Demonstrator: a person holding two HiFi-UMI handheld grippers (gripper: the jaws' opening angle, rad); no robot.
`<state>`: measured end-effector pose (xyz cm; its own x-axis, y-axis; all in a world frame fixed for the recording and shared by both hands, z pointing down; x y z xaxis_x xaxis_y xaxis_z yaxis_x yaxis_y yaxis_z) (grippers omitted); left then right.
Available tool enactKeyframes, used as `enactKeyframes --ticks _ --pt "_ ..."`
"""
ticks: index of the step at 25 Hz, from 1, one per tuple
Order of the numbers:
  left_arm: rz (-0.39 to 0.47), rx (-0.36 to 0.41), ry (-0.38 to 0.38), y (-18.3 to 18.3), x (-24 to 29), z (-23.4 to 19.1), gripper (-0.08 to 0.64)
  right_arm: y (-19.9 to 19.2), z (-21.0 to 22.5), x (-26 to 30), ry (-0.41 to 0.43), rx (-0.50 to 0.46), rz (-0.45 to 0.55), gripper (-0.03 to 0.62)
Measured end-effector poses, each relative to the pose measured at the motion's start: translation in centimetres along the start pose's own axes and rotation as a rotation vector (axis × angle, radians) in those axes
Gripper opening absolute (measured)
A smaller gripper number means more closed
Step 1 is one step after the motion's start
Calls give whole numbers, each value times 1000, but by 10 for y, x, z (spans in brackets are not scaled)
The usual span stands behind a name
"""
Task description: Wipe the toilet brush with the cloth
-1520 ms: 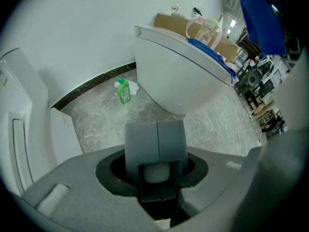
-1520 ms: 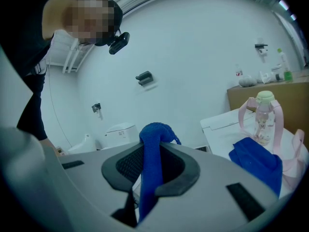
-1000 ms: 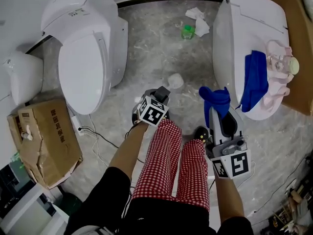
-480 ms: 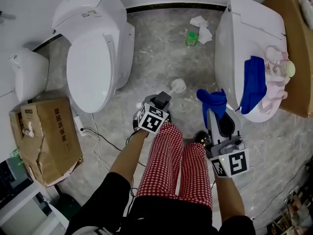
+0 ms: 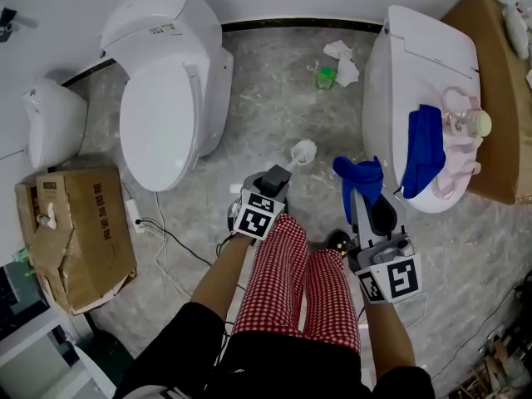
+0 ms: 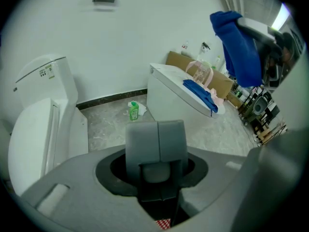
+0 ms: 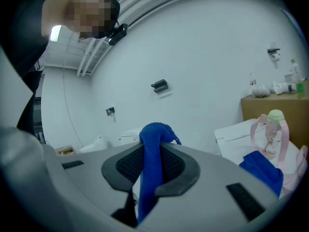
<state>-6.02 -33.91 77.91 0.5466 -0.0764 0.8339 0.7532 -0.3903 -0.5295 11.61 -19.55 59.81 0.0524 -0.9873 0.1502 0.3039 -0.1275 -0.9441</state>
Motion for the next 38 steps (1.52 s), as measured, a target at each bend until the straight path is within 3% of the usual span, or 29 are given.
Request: enactKeyframes --ticks 6,12,22,27,38 --pt "73 -105 19 3 -24 4 175 2 -7 -2 34 6 0 66" --pt "151 -154 48 13 -53 11 175 8 -16 -2 77 -5 9 66" --pt "212 -144 60 33 -86 23 175 17 -20 -3 104 -15 19 66" --pt "240 -73 78 47 -107 33 175 21 -22 -4 110 -18 22 66" --pt "309 -15 86 80 -152 44 175 47 -23 -7 110 -24 72 66"
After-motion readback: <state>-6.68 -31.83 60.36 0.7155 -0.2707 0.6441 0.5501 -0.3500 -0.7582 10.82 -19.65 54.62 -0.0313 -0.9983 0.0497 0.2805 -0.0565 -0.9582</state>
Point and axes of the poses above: the fingertips, and each gripper's own axes: x forward along the fingers, z to its right, y out of its top, the point moved 8 cm from there along -x, backward along the fingers, and after that the axes turned 1 degree about z, right-handed, at the moved point
